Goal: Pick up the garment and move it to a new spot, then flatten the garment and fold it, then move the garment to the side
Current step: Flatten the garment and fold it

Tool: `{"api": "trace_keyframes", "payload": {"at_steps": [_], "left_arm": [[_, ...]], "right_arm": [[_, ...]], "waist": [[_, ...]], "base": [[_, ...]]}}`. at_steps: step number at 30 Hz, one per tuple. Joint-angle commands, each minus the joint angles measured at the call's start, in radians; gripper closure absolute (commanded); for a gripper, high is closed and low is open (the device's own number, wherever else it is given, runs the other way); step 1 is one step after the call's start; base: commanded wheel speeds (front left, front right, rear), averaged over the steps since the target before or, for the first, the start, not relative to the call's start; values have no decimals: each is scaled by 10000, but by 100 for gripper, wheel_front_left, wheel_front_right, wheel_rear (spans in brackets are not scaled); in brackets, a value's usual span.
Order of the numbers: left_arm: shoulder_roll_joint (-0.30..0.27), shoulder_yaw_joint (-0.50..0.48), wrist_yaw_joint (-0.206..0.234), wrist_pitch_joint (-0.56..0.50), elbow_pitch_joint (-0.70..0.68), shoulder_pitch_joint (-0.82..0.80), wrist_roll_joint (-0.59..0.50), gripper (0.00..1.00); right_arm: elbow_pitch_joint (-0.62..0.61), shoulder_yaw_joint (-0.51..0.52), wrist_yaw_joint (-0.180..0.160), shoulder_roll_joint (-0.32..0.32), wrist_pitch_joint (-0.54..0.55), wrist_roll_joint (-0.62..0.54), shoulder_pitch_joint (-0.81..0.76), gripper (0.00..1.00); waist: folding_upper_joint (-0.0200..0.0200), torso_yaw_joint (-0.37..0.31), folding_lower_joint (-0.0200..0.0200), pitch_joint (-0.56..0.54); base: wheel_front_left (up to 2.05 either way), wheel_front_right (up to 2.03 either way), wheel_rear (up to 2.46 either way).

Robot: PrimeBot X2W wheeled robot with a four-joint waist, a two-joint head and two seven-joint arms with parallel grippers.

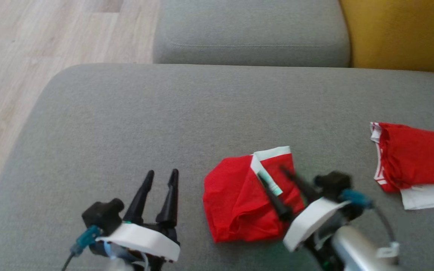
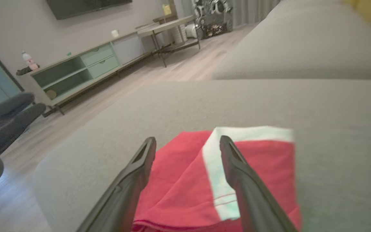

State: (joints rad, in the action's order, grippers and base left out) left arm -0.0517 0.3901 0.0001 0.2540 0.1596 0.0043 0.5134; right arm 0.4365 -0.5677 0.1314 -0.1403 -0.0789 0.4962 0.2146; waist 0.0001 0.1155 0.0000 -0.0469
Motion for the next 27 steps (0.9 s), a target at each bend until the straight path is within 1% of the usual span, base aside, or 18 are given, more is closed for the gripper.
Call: {"api": "trace_keyframes", "payload": {"at_steps": [1,3,6,7,9,10,13,15,17,19,25,26,27], "left_arm": [[15,-470,24,78,-417,-385,59,0],[15,-592,31,78,-496,-426,57,0],[15,-788,28,78,-633,-491,41,0],[15,-847,18,78,-681,-508,31,0],[15,-949,0,78,-763,-518,5,0],[15,-949,0,78,-763,-518,5,0],[15,-1024,-57,78,-840,-485,-53,0],[15,-1022,-115,78,-839,-431,-151,0],[15,-1024,-151,78,-829,-351,-209,0],[15,-1003,-188,78,-814,-273,-230,0],[15,-945,-257,78,-805,-168,-252,0],[15,-906,-272,78,-800,-183,-251,0],[15,-882,-278,78,-798,-194,-254,0]], "right_arm": [[-601,243,-7,-131,-48,-184,186,0],[-1072,931,-7,-306,-44,-488,20,0],[-1665,2292,-7,-360,-187,-1052,-320,0],[-1831,2752,-7,-372,-262,-1402,-438,0],[-2088,3600,-7,-429,-422,-2516,-706,0],[-2088,3600,-7,-429,-422,-2516,-706,0],[-2403,4848,-7,-32,-714,-4044,-1209,0],[-2534,5468,-7,357,-882,-4591,-1553,0],[-2556,5834,-7,608,-994,-4883,-1818,0],[-2500,5987,-7,737,-1080,-5110,-1989,0],[-2304,6183,-7,874,-1260,-5307,-2052,0],[-2213,6167,-7,888,-1298,-5216,-2005,42],[-2149,6082,-7,891,-1308,-5117,-1985,100]], "waist": [[-1,-139,0,-31],[-1,-267,0,-39],[-1,-457,0,-29],[-1,-514,0,-22],[-1,-618,0,0],[-1,-618,0,0],[-1,-740,0,45],[-1,-810,0,74],[-1,-874,0,104],[-1,-913,0,122],[-1,-904,0,153],[-1,-838,0,169],[-1,-796,0,179]], "base": [[0,0,0],[0,0,0],[0,0,0],[0,0,0],[0,0,0],[0,0,0],[0,0,0],[0,0,0],[0,0,0],[0,0,0],[0,0,0],[0,0,0],[0,0,0]]}}
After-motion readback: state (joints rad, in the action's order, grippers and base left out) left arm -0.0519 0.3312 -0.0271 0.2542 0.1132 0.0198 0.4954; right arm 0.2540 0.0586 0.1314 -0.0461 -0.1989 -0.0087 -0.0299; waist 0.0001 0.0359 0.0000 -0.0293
